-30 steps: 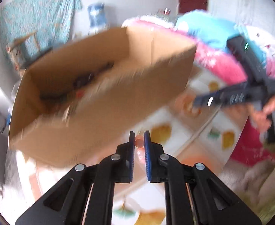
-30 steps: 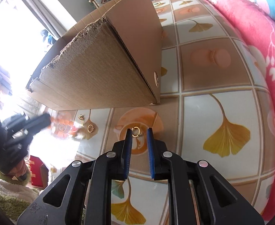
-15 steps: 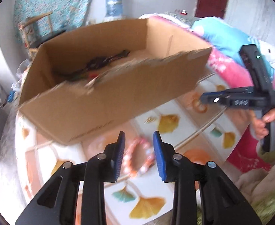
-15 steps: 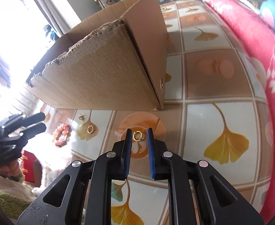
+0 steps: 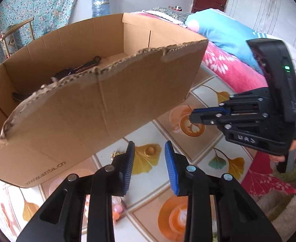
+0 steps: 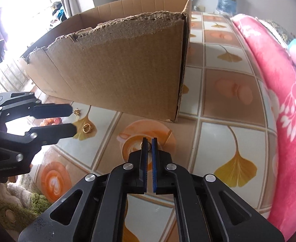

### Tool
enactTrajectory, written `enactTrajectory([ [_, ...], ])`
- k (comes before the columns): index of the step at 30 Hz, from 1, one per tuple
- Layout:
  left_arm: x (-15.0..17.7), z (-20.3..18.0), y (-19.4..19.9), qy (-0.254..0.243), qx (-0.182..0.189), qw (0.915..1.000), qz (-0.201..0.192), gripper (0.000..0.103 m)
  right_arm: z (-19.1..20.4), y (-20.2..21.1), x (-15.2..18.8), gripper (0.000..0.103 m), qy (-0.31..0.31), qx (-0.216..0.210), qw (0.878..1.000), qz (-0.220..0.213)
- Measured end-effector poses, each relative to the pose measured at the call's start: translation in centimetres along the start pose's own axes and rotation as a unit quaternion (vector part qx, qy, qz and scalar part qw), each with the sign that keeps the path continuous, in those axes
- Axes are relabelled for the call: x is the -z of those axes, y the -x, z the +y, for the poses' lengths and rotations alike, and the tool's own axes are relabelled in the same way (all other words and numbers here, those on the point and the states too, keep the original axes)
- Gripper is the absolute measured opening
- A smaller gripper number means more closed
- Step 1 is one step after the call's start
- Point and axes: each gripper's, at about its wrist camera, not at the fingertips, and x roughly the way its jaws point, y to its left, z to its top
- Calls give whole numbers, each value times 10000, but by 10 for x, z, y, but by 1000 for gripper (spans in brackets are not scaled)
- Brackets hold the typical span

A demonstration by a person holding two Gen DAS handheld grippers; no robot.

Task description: Organize jewelry

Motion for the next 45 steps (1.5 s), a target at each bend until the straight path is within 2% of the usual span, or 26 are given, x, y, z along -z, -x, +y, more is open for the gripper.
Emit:
enactTrajectory([
  [5, -7, -4, -10, -74, 66, 9999, 38, 26, -9, 2, 3, 2, -240, -158, 9996, -23],
  [14, -2, -2, -20, -140, -135, 9989, 425, 23, -16, 0, 8, 2, -332, -319, 9989, -129],
  [21, -1, -5, -21, -383, -283, 9979, 429, 11, -24, 2, 8, 2, -364, -392, 9984, -184],
  [31, 0, -16, -22, -602, -323, 9968, 425, 10, -25, 4, 8, 1, -424, -460, 9978, -213],
  [45, 1, -13, 6, -569, -236, 9980, 157, 10, -23, 18, 10, 0, -497, -401, 9974, -321],
])
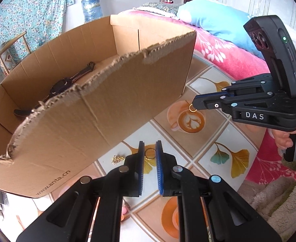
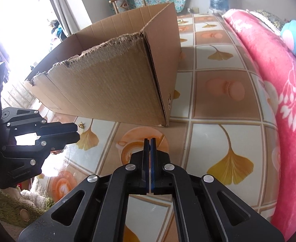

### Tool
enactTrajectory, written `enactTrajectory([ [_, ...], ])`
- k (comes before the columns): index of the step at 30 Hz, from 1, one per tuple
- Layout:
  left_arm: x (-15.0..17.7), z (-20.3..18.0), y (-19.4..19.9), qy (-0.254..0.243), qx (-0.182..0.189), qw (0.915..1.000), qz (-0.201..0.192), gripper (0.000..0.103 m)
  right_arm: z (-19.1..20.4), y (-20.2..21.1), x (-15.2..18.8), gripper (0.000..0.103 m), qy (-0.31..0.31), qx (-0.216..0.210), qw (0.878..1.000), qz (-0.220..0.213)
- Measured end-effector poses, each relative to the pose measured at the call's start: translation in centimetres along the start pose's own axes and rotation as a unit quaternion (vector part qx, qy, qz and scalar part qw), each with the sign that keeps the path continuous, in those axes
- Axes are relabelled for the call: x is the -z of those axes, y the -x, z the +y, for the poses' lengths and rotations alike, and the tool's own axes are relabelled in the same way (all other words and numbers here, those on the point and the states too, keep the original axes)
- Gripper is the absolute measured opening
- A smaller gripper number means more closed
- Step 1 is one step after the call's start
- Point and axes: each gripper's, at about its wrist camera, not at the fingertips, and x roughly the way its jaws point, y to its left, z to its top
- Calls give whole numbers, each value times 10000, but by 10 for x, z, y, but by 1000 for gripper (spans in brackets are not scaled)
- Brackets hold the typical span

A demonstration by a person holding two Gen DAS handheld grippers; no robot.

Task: Organize jewelry
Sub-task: 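Move the open left gripper toward a small gold charm near the bracelet while the right gripper holds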

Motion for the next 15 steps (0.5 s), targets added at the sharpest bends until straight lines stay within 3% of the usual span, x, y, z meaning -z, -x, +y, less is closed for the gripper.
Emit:
enactTrajectory([
  [3, 2, 0, -2, 9, 61, 10000, 61, 11, 1, 1, 0, 1, -9, -5, 10000, 34],
  [6, 4, 0, -7, 115, 140, 9997, 142, 11, 2, -1, 0, 9, 24, 23, 9999, 105],
  [15, 7, 5, -17, 245, 195, 9991, 293, 11, 3, -2, 1, 9, 51, 93, 9999, 129],
])
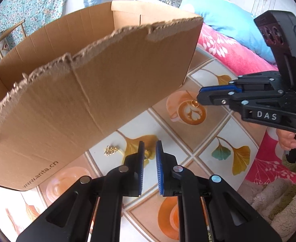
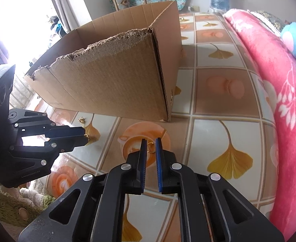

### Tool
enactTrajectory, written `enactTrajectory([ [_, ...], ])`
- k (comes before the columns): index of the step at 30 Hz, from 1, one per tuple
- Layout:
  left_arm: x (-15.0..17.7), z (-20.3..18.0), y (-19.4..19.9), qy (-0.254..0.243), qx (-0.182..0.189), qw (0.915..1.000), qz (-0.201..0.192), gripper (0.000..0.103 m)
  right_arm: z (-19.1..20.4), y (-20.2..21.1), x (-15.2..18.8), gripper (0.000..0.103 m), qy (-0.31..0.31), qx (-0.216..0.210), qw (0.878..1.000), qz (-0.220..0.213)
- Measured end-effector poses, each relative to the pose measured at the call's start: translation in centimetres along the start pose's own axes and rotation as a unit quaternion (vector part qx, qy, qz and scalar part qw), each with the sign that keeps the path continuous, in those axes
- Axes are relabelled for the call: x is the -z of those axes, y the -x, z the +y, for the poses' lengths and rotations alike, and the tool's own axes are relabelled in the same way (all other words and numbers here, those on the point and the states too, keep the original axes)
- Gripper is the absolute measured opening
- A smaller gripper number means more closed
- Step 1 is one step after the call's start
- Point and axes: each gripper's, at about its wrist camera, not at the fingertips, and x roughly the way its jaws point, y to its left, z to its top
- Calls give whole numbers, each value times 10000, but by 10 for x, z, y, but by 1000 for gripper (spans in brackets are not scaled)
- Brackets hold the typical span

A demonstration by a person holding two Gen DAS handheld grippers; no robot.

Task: Organize jewelry
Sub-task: 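Move the open left gripper toward a small gold charm near the bracelet while the right gripper holds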

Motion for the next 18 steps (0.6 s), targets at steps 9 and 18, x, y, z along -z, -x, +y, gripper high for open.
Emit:
enactTrajectory([
  [9, 3, 0, -4, -35, -138, 9999, 94, 17, 2, -3, -1, 16, -14, -3, 10000, 58],
  [18, 5, 1, -3, -133, -235, 9996, 80, 18, 4, -7, 2, 20, 136, 76, 9999, 65],
])
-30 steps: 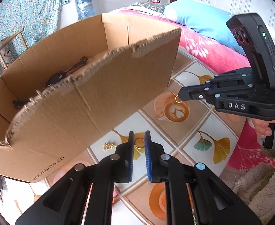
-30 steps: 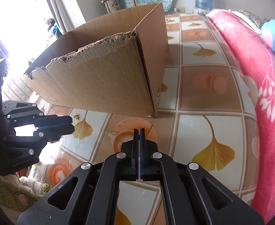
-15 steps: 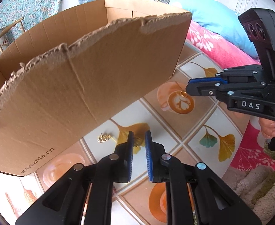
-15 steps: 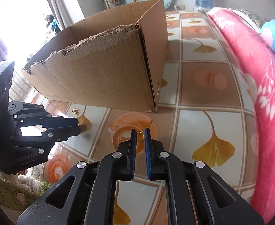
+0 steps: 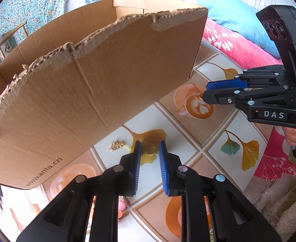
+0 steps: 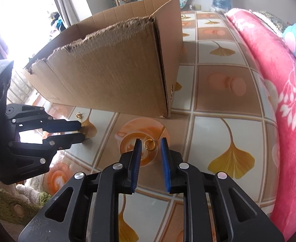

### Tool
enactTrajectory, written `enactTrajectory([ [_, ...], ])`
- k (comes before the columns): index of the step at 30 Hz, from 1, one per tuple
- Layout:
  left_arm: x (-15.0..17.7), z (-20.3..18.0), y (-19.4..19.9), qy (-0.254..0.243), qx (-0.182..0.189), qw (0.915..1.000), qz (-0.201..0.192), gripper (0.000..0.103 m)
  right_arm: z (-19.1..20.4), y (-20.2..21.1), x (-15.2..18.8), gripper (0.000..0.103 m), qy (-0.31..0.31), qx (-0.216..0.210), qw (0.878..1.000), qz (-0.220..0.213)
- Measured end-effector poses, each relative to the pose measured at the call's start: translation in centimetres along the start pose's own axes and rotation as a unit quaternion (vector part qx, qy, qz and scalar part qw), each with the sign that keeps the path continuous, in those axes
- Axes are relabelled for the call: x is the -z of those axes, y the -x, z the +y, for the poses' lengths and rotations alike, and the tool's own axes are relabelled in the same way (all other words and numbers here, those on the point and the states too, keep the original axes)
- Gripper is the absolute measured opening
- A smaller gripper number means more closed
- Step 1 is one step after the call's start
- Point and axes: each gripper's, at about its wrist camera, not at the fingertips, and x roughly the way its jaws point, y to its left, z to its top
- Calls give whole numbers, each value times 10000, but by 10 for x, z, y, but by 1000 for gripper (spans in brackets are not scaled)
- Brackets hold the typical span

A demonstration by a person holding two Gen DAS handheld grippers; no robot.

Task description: Organize jewelry

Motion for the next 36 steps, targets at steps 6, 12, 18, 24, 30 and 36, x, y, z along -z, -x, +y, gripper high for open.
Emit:
enactTrajectory([
  [6, -1, -4, -2, -82, -39, 10000, -23, 12, 7, -5, -1, 20, 258, 190, 9995, -56],
  [12, -3, -4, -3, -171, -72, 9998, -48, 11, 21, -7, 2, 17, 731, 528, 9959, -90],
  [18, -3, -5, -3, -224, -87, 9997, -71, 10, 21, -6, 3, 9, 670, 469, 9966, -96],
  [24, -3, -4, -1, -220, -23, 9997, -117, 10, 21, -4, -1, 9, 602, 438, 9972, -110],
  [30, -2, -4, 11, -231, -3, 9995, -213, 10, 20, 9, -5, 9, 559, 409, 9974, -214],
  [36, -7, 1, 42, -121, 78, 9984, -552, 10, 25, 45, -12, 9, 561, 256, 9966, -542],
])
